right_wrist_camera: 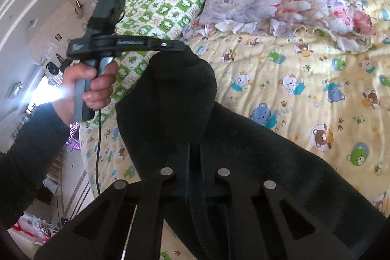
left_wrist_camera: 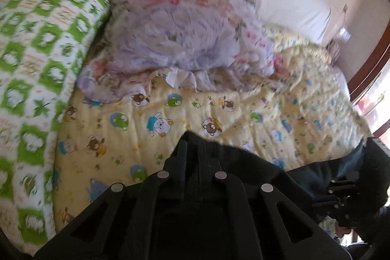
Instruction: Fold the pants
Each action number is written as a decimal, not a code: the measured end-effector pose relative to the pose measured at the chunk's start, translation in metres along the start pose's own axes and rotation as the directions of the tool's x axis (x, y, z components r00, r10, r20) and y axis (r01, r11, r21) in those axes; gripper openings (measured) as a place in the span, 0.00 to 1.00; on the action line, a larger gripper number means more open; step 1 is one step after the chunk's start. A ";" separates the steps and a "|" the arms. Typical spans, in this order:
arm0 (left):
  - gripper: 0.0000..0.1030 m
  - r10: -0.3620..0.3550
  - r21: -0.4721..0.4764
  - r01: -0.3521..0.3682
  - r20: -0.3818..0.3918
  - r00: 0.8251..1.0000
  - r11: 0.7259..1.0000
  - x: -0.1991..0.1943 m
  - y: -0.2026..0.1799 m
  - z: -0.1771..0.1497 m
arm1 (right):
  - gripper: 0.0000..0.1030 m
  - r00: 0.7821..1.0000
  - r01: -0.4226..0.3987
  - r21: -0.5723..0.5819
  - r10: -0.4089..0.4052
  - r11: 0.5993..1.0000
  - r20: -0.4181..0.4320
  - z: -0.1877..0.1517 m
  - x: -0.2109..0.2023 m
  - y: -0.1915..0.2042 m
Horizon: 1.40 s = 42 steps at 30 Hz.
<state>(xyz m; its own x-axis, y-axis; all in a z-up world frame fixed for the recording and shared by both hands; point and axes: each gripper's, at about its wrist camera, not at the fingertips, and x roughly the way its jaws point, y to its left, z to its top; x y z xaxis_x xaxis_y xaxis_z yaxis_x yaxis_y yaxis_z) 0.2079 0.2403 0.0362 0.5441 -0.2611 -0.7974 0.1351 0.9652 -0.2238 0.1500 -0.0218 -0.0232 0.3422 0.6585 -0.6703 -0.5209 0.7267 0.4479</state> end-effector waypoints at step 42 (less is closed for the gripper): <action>0.03 -0.087 -0.475 0.210 0.269 0.959 0.854 -0.083 0.084 -0.198 | 0.07 0.987 -0.086 -0.288 0.041 0.954 -0.157 -0.049 0.037 0.083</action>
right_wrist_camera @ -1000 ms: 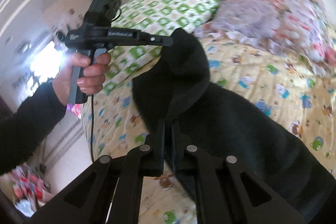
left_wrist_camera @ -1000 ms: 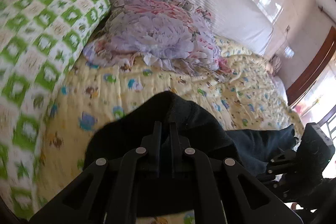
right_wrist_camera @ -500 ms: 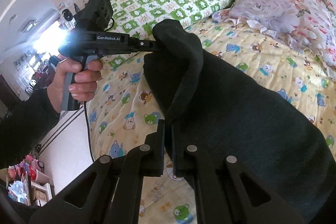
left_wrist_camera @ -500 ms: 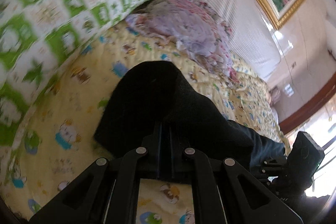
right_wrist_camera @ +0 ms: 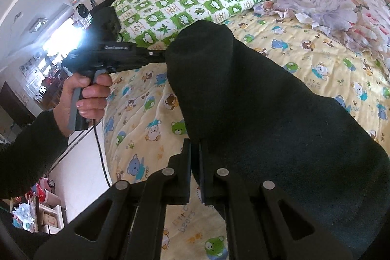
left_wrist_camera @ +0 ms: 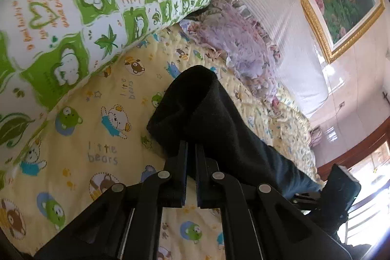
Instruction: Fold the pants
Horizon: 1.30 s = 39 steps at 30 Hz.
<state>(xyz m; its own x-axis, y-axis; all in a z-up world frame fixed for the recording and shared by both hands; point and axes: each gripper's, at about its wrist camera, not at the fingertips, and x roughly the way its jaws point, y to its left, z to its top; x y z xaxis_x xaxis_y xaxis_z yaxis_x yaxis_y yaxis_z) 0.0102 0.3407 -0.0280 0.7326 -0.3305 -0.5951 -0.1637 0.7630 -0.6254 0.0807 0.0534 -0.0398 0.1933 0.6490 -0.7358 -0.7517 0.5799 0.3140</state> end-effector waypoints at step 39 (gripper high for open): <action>0.66 0.346 -0.083 -0.344 0.009 0.938 0.935 0.063 -0.023 0.017 | 0.42 0.987 0.107 0.342 -0.058 0.934 -0.150 0.048 0.001 -0.142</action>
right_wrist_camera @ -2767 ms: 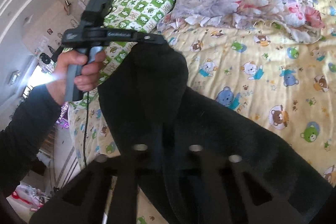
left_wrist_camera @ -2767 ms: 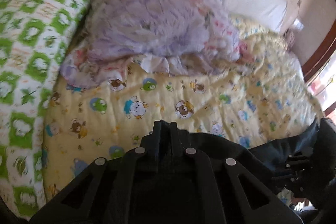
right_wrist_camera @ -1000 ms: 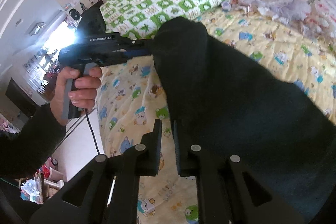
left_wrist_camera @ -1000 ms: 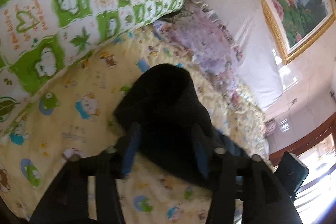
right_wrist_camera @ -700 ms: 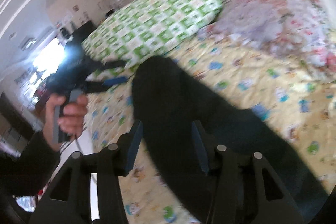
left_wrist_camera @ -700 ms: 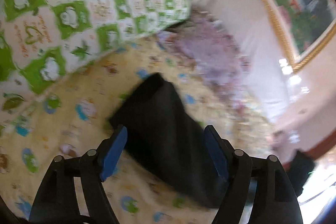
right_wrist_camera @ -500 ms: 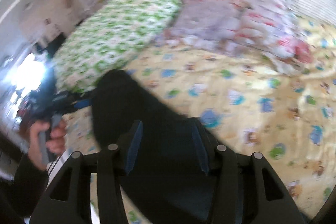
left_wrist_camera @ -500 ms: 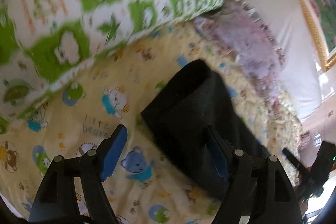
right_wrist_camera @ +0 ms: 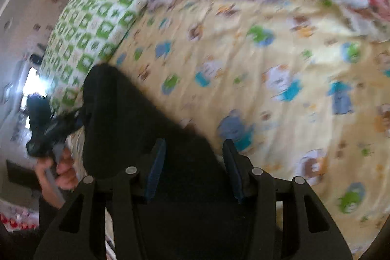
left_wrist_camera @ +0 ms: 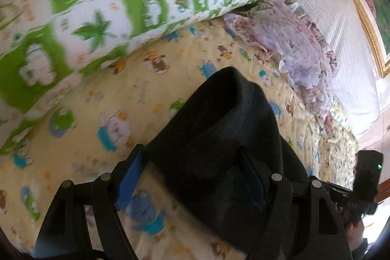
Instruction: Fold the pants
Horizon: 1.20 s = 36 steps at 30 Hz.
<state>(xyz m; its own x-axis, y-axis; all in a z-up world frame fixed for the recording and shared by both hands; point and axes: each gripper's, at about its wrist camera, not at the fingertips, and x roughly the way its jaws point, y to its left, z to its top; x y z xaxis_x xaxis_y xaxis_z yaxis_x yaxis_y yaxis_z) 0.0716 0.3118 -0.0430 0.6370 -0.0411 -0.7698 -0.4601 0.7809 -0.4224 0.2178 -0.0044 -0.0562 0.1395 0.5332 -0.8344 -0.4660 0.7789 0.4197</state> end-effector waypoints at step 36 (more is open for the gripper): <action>0.60 -0.039 0.211 -0.005 0.206 0.978 0.977 -0.120 -0.017 -0.041 | 0.54 0.875 0.110 0.125 -0.156 0.986 0.457 -0.111 -0.131 -0.007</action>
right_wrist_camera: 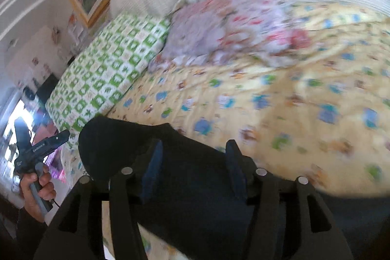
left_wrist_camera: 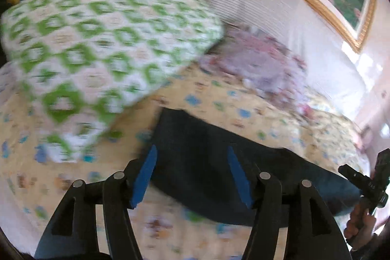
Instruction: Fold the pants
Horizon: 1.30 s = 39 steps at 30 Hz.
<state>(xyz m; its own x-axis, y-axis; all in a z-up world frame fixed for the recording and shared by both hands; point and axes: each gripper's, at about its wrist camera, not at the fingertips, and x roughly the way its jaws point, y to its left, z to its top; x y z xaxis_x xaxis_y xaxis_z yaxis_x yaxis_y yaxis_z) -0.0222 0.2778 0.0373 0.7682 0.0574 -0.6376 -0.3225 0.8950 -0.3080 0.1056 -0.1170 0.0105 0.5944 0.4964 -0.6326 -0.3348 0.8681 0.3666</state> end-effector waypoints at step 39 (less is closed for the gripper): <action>0.76 -0.324 0.480 0.728 -0.675 0.663 0.490 0.134 -0.437 -0.103 | 0.60 0.941 0.225 0.559 -0.326 0.798 0.086 -0.130 -0.197 -0.162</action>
<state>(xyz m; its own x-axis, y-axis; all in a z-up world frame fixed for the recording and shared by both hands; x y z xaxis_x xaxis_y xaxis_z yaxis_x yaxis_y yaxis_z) 0.1650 -0.1510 0.0138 0.2406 -0.5504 -0.7995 0.6663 0.6926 -0.2763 -0.0519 -0.3545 -0.0131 0.7320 0.1835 -0.6561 0.2751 0.8014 0.5311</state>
